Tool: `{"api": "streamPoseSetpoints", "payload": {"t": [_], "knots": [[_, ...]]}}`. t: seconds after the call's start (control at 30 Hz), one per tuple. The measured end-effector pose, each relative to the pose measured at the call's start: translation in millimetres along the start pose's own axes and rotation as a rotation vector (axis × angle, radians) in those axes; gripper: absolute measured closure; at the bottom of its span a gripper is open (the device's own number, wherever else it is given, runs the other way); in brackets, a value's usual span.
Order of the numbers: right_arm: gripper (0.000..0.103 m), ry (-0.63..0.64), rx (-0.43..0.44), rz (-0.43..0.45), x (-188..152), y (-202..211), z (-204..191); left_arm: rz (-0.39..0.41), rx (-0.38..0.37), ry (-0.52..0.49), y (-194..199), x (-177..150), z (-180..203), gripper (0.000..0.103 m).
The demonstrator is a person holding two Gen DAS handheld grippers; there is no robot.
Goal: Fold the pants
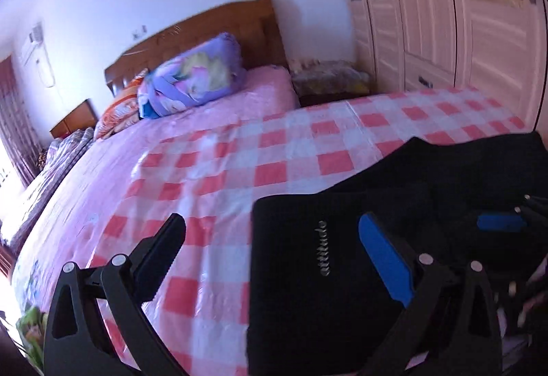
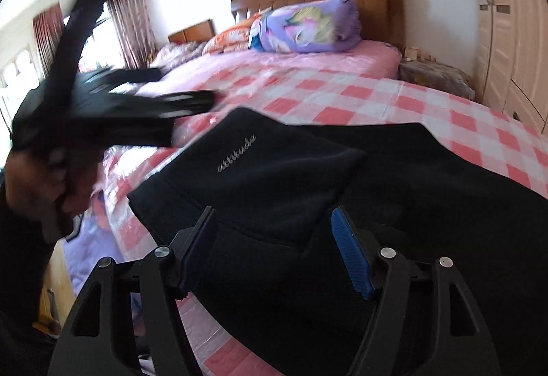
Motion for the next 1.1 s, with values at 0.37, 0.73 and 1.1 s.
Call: {"api": "streamPoseSetpoints", "payload": {"t": [0.37, 0.73, 1.1], "knots": [[0.034, 0.019, 0.016, -0.063, -27.4, -16.8, 8.2, -0.272, -0.122, 0.095, -135.2, -24.4, 0.6, 0.001], [0.023, 0.069, 0.022, -0.009, 15.3, -3.5, -24.0, -0.223, -0.103, 0.091, -129.4, -19.6, 7.2, 0.001], [0.022, 0.143, -0.122, -0.079, -15.4, -44.4, -19.8, -0.210, -0.126, 0.103, -127.5, -20.0, 5.6, 0.001]]}}
Point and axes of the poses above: each gripper's, at about its wrist camera, not at the fingertips, and y roughly against the way its jaws point, z to its right, x to its top, the point moved 3 cm from there along -y, roughly the way its jaws point, and after that the axes turned 2 degrees about y, right-handed, at the moved point
